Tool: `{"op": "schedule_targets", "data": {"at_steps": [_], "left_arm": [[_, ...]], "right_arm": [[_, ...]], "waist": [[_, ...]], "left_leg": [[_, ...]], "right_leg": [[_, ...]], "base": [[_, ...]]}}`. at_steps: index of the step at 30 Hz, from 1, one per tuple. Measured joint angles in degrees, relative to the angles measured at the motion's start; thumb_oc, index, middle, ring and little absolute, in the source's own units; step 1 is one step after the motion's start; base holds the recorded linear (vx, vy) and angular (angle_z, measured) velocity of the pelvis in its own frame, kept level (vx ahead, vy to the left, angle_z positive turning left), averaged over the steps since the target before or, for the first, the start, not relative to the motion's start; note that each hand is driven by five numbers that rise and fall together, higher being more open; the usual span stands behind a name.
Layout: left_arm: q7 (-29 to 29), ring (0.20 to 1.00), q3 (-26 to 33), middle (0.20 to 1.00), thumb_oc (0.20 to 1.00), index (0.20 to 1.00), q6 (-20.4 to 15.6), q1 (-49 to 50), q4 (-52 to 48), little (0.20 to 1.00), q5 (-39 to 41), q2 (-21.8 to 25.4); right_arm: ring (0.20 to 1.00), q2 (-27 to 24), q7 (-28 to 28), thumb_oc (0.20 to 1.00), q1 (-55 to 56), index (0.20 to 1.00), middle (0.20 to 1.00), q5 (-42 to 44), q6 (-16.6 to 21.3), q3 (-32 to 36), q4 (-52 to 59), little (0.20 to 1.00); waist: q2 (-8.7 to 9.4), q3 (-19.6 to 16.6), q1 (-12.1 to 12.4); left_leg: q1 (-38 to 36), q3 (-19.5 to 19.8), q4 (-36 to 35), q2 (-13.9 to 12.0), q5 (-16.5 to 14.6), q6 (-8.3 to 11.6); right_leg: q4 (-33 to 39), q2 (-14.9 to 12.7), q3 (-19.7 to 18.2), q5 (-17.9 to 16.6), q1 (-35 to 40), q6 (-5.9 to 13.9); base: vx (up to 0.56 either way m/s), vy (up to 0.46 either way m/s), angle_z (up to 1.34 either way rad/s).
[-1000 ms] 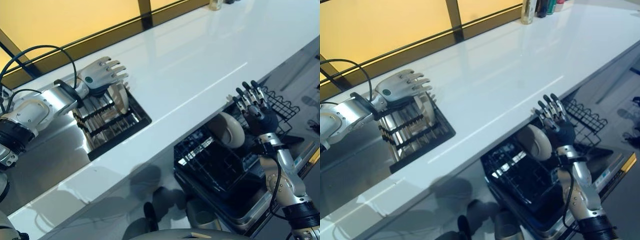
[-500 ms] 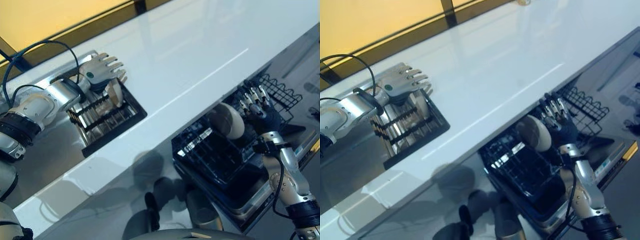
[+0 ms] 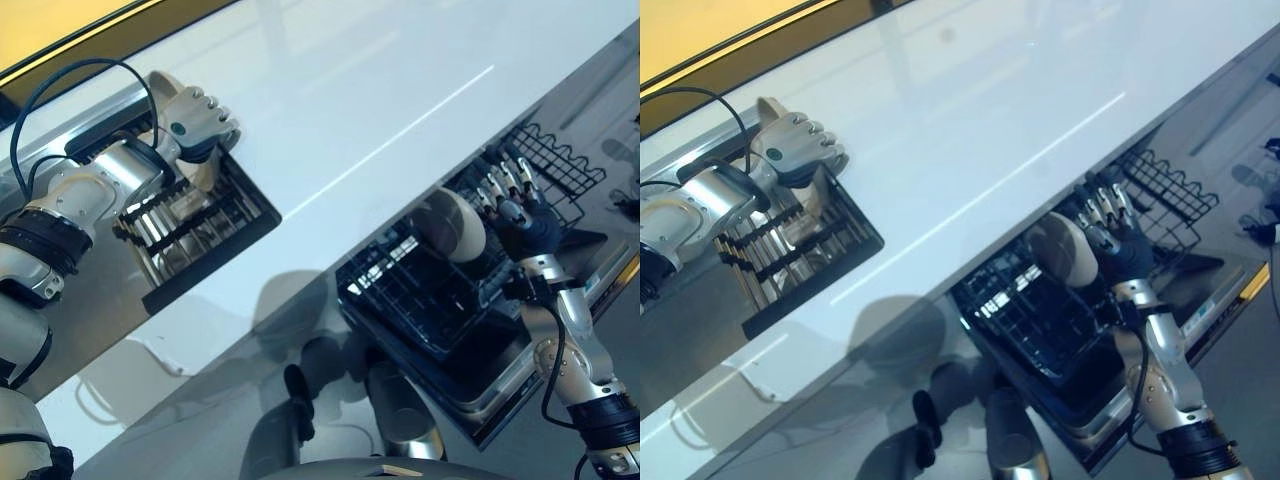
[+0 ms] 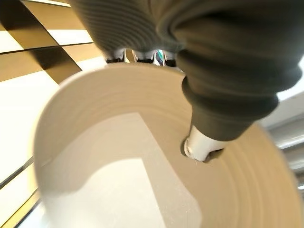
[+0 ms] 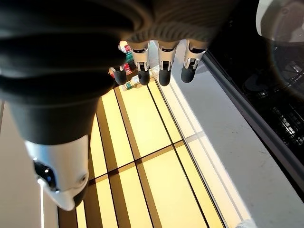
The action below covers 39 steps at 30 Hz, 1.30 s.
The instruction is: Pick up plates and place into dishwasher.
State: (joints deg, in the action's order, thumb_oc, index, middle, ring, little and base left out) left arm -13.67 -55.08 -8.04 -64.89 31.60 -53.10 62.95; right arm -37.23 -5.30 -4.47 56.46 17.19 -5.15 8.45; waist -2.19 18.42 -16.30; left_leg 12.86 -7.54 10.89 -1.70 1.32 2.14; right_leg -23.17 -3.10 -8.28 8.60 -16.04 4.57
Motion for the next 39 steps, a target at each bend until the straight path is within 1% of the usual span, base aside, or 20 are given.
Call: {"op": "schedule_targets", "data": {"at_steps": [3,12,16,21,25,27,28,30,32,35,37,39], "left_arm": [[0.2,0.2,0.0,0.2,0.2,0.2,0.0,0.0,2.3,0.2,-0.2,0.1],[0.1,0.2,0.0,0.2,0.2,0.2,-0.1,0.0,2.5,0.2,-0.3,0.3],[-0.3,0.2,0.0,0.2,0.2,0.2,-0.2,0.2,2.4,0.2,-0.4,0.4],[-1.2,0.2,0.6,0.2,0.2,0.2,-0.4,0.2,0.6,0.2,-1.3,2.1],[-1.5,0.2,3.0,0.2,0.2,0.2,-1.4,1.0,-0.7,0.2,-1.2,3.0],[-1.5,0.2,3.8,0.2,0.2,0.2,-1.8,2.2,-1.7,0.2,-1.0,3.6],[-1.6,0.2,4.6,0.2,0.2,0.2,-2.0,3.4,-2.0,0.2,-0.1,3.6],[-1.9,0.2,4.9,0.2,0.2,0.2,-2.3,4.8,-2.7,0.2,2.5,3.7],[-2.5,0.2,5.4,0.2,0.2,0.2,-2.7,6.0,-4.2,0.2,4.4,3.9],[-3.4,0.2,7.4,0.2,0.2,0.2,-3.3,7.8,-6.7,0.2,8.6,6.0],[-4.1,0.2,9.6,0.2,0.2,0.2,-3.9,9.8,-7.2,0.2,11.2,6.1],[-4.7,0.2,13.2,0.2,0.2,0.2,-4.2,12.6,-9.1,0.2,14.0,6.2]], "right_arm": [[1.0,0.0,0.0,1.0,0.0,1.0,1.0,0.0,0.0,0.0,0.0,1.0],[1.0,0.1,0.0,1.0,-0.1,1.0,1.0,0.0,0.0,0.0,0.1,1.0],[1.0,0.1,0.0,1.0,-0.1,1.0,1.0,0.0,0.0,0.1,0.1,1.0],[1.0,0.1,-0.2,1.0,0.1,1.0,1.0,0.5,-0.1,0.4,0.2,1.0],[1.0,0.3,-0.3,1.0,0.2,1.0,1.0,0.6,-1.0,1.1,0.4,1.0],[1.0,0.7,-0.3,1.0,0.7,1.0,1.0,0.6,-1.4,1.2,0.3,1.0],[1.0,1.0,-0.3,1.0,1.2,1.0,1.0,0.6,-1.4,1.2,0.3,1.0],[1.0,1.0,-0.2,1.0,1.8,1.0,1.0,0.5,-1.4,1.2,0.3,1.0],[1.0,1.5,0.0,1.0,2.5,1.0,1.0,0.5,-1.4,1.2,0.3,1.0],[1.0,2.7,0.5,1.0,2.6,1.0,1.0,0.4,-1.2,1.2,0.1,1.0],[1.0,2.9,1.0,1.0,3.0,1.0,1.0,0.3,-1.2,1.1,0.0,1.0],[1.0,3.0,1.5,1.0,3.8,1.0,1.0,-0.3,-0.8,1.2,-0.1,1.0]], "waist": [[0.05,0.0,0.2],[0.12,0.1,0.2],[0.2,0.0,0.3],[0.28,-0.1,0.3],[0.43,-0.4,0.4],[0.23,-2.5,0.4],[0.27,-3.8,0.5],[0.37,-5.2,0.6],[0.31,-7.0,1.4],[0.27,-9.4,1.9],[0.0,-11.0,2.1],[-0.12,-12.0,3.1]], "left_leg": [[-0.1,0.0,-0.1,0.0,0.0,-0.01],[-0.5,0.0,-0.4,0.1,0.2,-0.18],[-2.9,-0.1,-1.6,0.1,0.2,-0.19],[-6.2,-0.3,-3.4,0.0,0.1,-0.09],[-8.3,-0.3,-4.3,0.0,0.1,-0.08],[-8.5,-0.3,-4.9,0.0,0.1,-0.07],[-8.9,-0.3,-5.4,0.0,0.1,-0.05],[-10.6,-0.3,-6.2,0.0,0.1,-0.05],[-11.4,-0.3,-6.9,0.0,0.1,-0.04],[-12.1,0.0,-7.9,0.0,0.4,0.13],[-12.6,0.0,-8.5,0.0,0.5,0.16],[-13.5,0.0,-9.2,-0.1,0.5,0.24]], "right_leg": [[0.0,0.0,0.0,0.0,0.1,0.0],[0.2,-0.1,0.0,0.0,0.4,0.03],[1.5,-0.1,0.0,-0.1,3.0,0.05],[3.1,-0.1,0.1,-0.2,6.1,-0.05],[4.4,-0.1,0.1,-0.2,8.4,-0.09],[5.3,-0.1,0.2,-0.3,8.8,-0.15],[5.5,-0.1,0.2,-0.3,9.1,-0.15],[6.6,-0.2,0.4,-0.3,11.0,-0.16],[7.4,-0.2,0.6,-0.3,11.9,-0.2],[8.2,-0.2,1.0,-0.4,12.5,-0.29],[8.7,-0.2,1.0,-0.4,13.1,-0.32],[9.2,-0.1,1.1,-0.5,13.9,-0.34]], "base": [[0.0,0.0,0.0],[0.0,0.0,0.0],[0.06,0.003,0.0],[0.09,0.008,-0.02],[0.07,0.001,0.0],[0.04,-0.005,0.01],[0.0,0.0,0.0],[0.0,-0.005,0.02],[0.0,0.0,0.0],[-0.01,-0.008,0.03],[-0.02,-0.005,0.0],[-0.05,-0.008,0.0]]}}
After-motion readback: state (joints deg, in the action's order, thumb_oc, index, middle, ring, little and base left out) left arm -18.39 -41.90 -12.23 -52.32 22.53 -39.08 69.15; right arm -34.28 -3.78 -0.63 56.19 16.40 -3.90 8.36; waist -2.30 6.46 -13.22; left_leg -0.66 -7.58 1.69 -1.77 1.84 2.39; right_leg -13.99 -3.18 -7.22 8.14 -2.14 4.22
